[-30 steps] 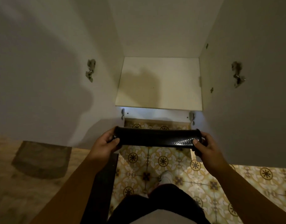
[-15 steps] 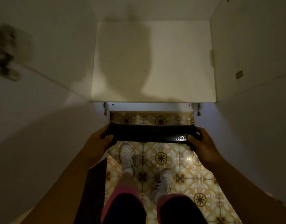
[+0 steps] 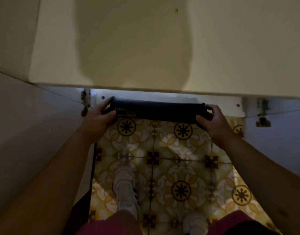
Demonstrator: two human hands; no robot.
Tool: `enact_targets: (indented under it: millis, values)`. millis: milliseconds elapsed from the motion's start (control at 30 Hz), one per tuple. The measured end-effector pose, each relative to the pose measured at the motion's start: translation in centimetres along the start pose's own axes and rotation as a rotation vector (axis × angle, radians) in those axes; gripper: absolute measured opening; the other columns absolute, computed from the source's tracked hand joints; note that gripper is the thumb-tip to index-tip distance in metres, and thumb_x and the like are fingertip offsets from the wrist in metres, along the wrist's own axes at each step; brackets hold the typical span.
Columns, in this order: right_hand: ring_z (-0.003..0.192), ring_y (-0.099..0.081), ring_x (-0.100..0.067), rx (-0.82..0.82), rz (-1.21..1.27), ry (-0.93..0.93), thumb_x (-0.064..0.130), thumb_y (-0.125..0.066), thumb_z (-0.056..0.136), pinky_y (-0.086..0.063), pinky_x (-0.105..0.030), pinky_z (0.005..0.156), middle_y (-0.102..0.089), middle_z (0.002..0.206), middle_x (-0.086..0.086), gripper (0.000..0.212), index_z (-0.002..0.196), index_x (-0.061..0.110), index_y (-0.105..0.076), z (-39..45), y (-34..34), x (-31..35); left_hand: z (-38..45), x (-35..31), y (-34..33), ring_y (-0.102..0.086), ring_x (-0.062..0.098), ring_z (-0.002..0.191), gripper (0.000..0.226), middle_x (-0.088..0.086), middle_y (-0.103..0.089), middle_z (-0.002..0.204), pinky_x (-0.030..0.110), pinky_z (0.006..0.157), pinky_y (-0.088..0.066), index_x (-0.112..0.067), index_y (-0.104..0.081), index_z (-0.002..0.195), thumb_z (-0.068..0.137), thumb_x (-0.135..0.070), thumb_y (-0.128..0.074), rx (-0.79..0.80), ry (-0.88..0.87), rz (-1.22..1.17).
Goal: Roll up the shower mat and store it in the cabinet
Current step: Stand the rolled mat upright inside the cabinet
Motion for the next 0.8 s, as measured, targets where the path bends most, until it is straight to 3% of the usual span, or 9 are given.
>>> enact_targets:
  millis: [67,167,267,367,533,633,700,800]
  values:
    - [0.101,-0.060,-0.005,-0.005,-0.067,0.047,0.034,-0.072,0.079,-0.055,-0.024,0.073,-0.057,0.110,0.014,0.041,0.110,0.047,-0.049,3.0,-0.8,-0.9,2.7,0.9,0.3,-0.055,0.026,0.119,0.057,0.013,-0.051,0.137,0.031,0.088,-0.051,-0.024,-0.039,0.145,0.095,-0.003,-0.052,-0.019,-0.083,0.176]
    - [0.099,-0.055,0.002,0.008,-0.205,0.129,0.034,-0.070,0.081,-0.047,-0.012,0.067,-0.055,0.111,0.017,0.050,0.121,0.043,-0.042,6.8,-2.3,-1.1,5.5,1.9,1.4,-0.056,0.014,0.116,0.060,0.007,-0.053,0.138,0.024,0.084,-0.050,-0.047,-0.037,0.141,0.095,-0.013,-0.056,-0.085,-0.163,0.288]
    - [0.109,-0.052,-0.008,-0.003,-0.283,0.211,0.032,-0.068,0.084,-0.044,-0.024,0.085,-0.052,0.126,0.006,0.057,0.132,0.037,-0.038,9.8,-3.9,-0.2,7.3,2.3,2.5,-0.060,0.007,0.096,0.060,0.003,-0.053,0.137,0.026,0.075,-0.052,-0.060,-0.041,0.131,0.094,-0.014,-0.054,-0.087,-0.211,0.238]
    - [0.122,-0.045,-0.016,-0.017,-0.272,0.268,0.027,-0.066,0.086,-0.040,-0.037,0.100,-0.046,0.136,-0.001,0.061,0.138,0.027,-0.035,11.4,-6.0,1.0,8.7,2.7,4.0,-0.053,0.023,0.092,0.062,0.004,-0.053,0.135,0.039,0.074,-0.045,-0.054,-0.043,0.134,0.095,-0.006,-0.050,-0.136,-0.247,0.166]
    - [0.120,-0.047,-0.024,-0.025,-0.423,0.233,0.027,-0.065,0.087,-0.040,-0.035,0.096,-0.046,0.137,-0.011,0.060,0.139,0.022,-0.034,11.9,-8.2,0.3,8.9,2.6,4.4,-0.052,0.019,0.110,0.059,0.000,-0.046,0.131,0.032,0.087,-0.046,-0.042,-0.034,0.142,0.095,-0.013,-0.054,-0.176,-0.283,0.397]
    - [0.119,-0.049,-0.023,-0.159,-0.383,0.199,0.031,-0.067,0.084,-0.044,-0.039,0.097,-0.050,0.133,-0.009,0.056,0.133,0.023,-0.041,11.2,-7.6,0.1,8.9,2.2,4.2,-0.049,0.018,0.116,0.058,0.001,-0.045,0.135,0.038,0.093,-0.046,-0.042,-0.032,0.139,0.092,-0.025,-0.061,-0.175,-0.283,0.449]
    - [0.109,-0.051,-0.021,-0.329,-0.377,0.214,0.034,-0.072,0.079,-0.047,-0.038,0.089,-0.053,0.120,-0.005,0.049,0.119,0.019,-0.048,10.0,-6.9,0.2,9.0,2.3,4.2,-0.048,0.022,0.120,0.058,0.003,-0.042,0.139,0.043,0.097,-0.047,-0.037,-0.031,0.135,0.090,-0.020,-0.064,-0.171,-0.285,0.470]
    - [0.083,-0.055,-0.015,-0.464,-0.357,0.182,0.037,-0.071,0.080,-0.041,-0.022,0.061,-0.054,0.087,0.007,0.030,0.093,0.022,-0.048,8.2,-7.4,-0.5,9.0,2.8,4.4,-0.048,0.020,0.119,0.057,-0.004,-0.040,0.135,0.047,0.097,-0.049,-0.036,-0.032,0.128,0.088,-0.016,-0.066,-0.164,-0.289,0.420]
Point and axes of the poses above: each hand's wrist, its own z-axis towards the middle knuckle, its own y-axis out of the back of the hand, x = y × z, the point moved 9 cm from there along z, towards the middle knuckle
